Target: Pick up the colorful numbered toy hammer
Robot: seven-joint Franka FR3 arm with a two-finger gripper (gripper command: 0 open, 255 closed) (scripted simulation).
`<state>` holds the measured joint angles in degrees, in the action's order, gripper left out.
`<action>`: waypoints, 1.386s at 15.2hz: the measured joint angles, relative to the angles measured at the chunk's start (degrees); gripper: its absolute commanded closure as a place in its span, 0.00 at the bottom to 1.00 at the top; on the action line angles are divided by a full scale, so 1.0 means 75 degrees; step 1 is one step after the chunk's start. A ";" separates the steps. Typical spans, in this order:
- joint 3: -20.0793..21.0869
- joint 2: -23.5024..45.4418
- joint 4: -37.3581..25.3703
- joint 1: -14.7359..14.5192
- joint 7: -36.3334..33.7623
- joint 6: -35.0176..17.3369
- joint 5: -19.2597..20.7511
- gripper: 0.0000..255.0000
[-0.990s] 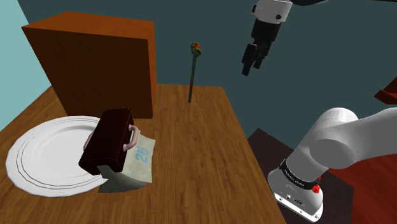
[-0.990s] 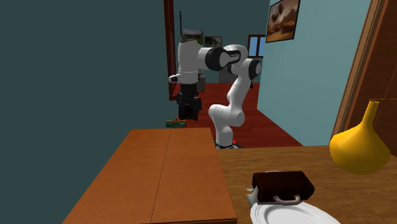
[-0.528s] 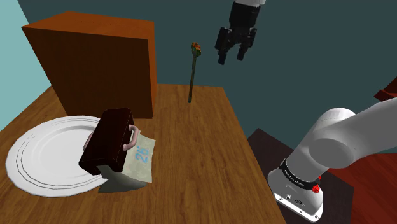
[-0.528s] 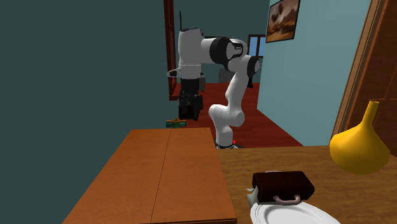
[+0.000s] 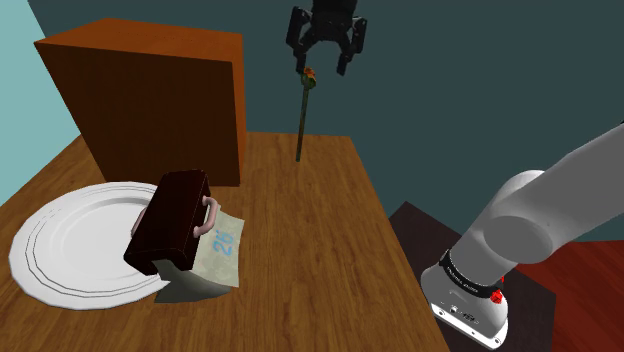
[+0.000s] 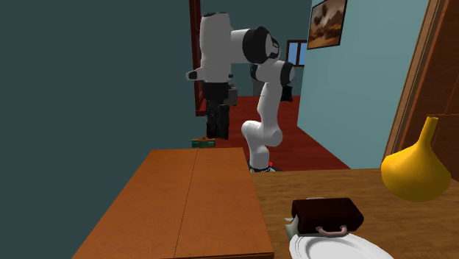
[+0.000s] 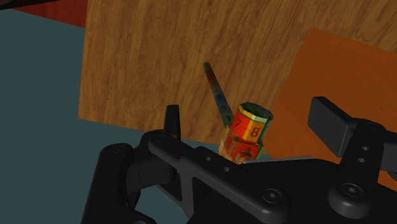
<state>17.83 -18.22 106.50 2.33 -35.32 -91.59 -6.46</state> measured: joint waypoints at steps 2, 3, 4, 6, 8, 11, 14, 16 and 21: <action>0.0098 0.0253 -0.0313 0.0025 -0.0315 0.0028 0.0032 0.00; 0.0133 0.0280 -0.0270 0.0017 -0.0392 -0.0048 0.0028 0.00; 0.0147 0.0290 -0.0217 0.0014 -0.0421 -0.0114 0.0026 0.00; 0.0147 0.0245 0.0005 0.0012 -0.0416 -0.0294 0.0009 0.00; 0.0156 0.0205 0.0276 0.0003 -0.0408 -0.0527 -0.0008 0.00; 0.0156 0.0180 0.0442 0.0000 -0.0393 -0.0669 -0.0017 1.00; 0.0150 0.0169 0.0464 0.0003 -0.0384 -0.0689 -0.0017 1.00; 0.0149 0.0170 0.0464 0.0003 -0.0383 -0.0691 -0.0017 1.00; 0.0160 0.0199 0.0385 0.0001 -0.0404 -0.0635 -0.0010 1.00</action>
<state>19.04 -16.72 109.38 2.34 -38.36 -96.36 -6.54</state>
